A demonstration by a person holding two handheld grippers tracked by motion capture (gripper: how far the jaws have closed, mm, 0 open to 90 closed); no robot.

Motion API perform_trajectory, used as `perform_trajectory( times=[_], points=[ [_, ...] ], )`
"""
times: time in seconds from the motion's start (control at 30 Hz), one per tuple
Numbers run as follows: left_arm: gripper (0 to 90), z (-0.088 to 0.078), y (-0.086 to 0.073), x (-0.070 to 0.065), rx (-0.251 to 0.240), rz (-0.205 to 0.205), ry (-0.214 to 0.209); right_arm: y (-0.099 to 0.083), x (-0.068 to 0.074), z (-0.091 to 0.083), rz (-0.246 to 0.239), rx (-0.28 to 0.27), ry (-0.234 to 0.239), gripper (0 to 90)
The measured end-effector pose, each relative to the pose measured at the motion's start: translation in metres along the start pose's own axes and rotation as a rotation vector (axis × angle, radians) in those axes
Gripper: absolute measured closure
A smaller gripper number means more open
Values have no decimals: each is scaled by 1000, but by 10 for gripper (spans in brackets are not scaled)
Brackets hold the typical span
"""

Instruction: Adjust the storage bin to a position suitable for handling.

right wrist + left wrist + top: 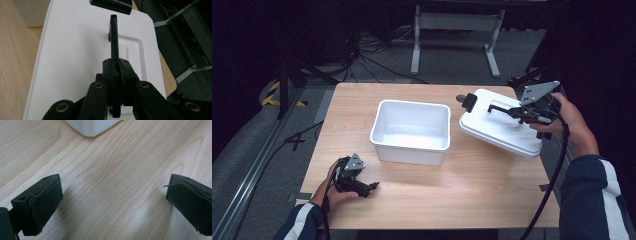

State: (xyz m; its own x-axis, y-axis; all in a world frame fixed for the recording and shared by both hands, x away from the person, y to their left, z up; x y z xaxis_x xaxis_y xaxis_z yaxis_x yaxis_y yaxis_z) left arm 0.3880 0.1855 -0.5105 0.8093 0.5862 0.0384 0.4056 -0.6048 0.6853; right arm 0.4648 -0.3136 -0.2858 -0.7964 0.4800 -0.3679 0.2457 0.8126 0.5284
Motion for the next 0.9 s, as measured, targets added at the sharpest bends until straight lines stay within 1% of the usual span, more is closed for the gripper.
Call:
perform_trajectory(
  times=[0.03, 0.1, 0.2, 0.27, 0.33, 0.37, 0.4, 0.47, 0.5, 0.53, 0.57, 0.6, 0.63, 0.67, 0.7, 0.73, 0.8, 0.9],
  points=[
    [12, 0, 0, -1, 5, -10, -2, -2, 0, 2, 7, 0, -2, 852],
    [12, 0, 0, 0, 3, -5, -1, -4, 0, 6, 13, 5, 0, 852],
    [12, 0, 0, -1, 5, -10, -2, -8, 0, 15, 21, 11, 9, 852],
    [12, 0, 0, -1, 5, -10, -2, -9, 1, 17, 24, 16, 12, 852],
    [12, 0, 0, 0, 0, 0, 0, -12, 1, 26, 34, 19, 21, 852],
    [12, 0, 0, 0, 0, 0, 0, -12, 1, 26, 34, 19, 21, 852],
    [12, 0, 0, -1, 5, -10, -2, -13, 2, 29, 37, 22, 23, 852],
    [12, 0, 0, -1, 5, -10, -2, -15, 3, 36, 36, 35, 28, 852],
    [12, 0, 0, -1, 5, -9, -1, -15, 3, 36, 36, 35, 28, 852],
    [12, 0, 0, 0, 3, -5, -1, -17, 4, 43, 38, 42, 34, 852],
    [12, 0, 0, -1, 5, -9, -1, -17, 5, 47, 41, 46, 35, 852],
    [12, 0, 0, 0, 0, -1, 0, -18, 5, 50, 41, 46, 36, 852],
    [12, 0, 0, -1, 5, -8, -1, -19, 5, 53, 49, 49, 35, 852],
    [13, 0, 0, -1, 5, -10, -2, -19, 6, 56, 45, 48, 48, 852],
    [12, 0, 0, -1, 5, -10, -2, -21, 7, 61, 50, 54, 51, 852],
    [12, 0, 0, -1, 5, -10, -2, -21, 7, 61, 50, 54, 51, 852],
    [12, 0, 0, 0, 3, -4, -1, -23, 8, 68, 58, 60, 59, 852],
    [12, 0, 0, -1, 5, -8, -2, -27, 8, 76, 68, 63, 62, 852]
  ],
)
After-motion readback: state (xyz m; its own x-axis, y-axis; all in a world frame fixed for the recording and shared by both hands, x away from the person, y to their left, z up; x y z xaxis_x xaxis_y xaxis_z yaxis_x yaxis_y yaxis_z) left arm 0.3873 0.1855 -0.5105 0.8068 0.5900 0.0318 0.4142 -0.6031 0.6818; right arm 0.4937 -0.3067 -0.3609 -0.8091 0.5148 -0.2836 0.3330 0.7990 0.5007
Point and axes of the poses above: each handheld gripper's, and its own axes: z roughly forward along the jaws, y roughly out of its top, x roughly to its left, the point moved 4 cm from there along z, roughly forward along the jaws, and after that the axes turned 4 degrees about z, right-handed, at the moved point
